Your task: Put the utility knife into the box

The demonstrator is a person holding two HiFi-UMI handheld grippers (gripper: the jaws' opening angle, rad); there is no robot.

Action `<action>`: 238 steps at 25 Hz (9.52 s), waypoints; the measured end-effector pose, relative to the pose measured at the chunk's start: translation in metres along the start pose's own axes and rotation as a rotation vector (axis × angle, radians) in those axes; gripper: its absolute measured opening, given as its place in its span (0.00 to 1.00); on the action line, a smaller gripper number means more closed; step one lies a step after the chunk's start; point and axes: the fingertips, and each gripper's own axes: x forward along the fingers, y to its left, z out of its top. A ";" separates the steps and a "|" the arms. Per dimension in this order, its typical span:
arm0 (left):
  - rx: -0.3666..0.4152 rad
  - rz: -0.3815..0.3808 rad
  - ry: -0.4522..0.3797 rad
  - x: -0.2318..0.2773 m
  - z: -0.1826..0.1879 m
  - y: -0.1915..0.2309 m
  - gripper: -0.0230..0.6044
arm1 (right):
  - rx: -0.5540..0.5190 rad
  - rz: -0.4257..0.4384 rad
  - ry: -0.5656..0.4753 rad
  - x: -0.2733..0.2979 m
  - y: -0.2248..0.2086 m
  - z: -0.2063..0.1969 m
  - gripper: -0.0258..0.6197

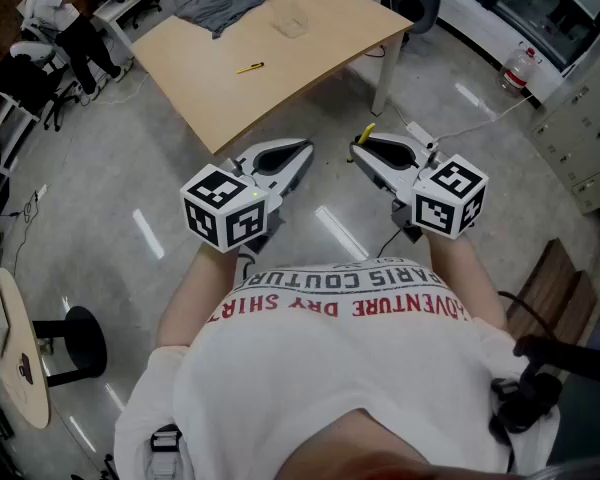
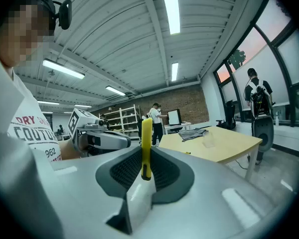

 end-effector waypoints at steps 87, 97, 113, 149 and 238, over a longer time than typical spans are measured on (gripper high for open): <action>-0.281 0.234 0.082 0.285 0.044 0.554 0.04 | 0.050 0.037 0.217 0.421 -0.523 0.036 0.12; -0.323 0.277 0.099 0.294 0.031 0.586 0.04 | 0.003 -0.014 0.251 0.502 -0.575 0.012 0.12; -0.381 0.305 0.130 0.283 -0.001 0.631 0.04 | 0.013 -0.142 0.423 0.561 -0.621 -0.082 0.12; -0.270 0.241 0.062 0.248 0.042 0.565 0.04 | 0.028 0.108 0.285 0.476 -0.497 0.010 0.04; -0.061 0.217 0.033 0.232 -0.056 -0.263 0.04 | -0.037 0.337 0.122 -0.300 -0.108 -0.069 0.04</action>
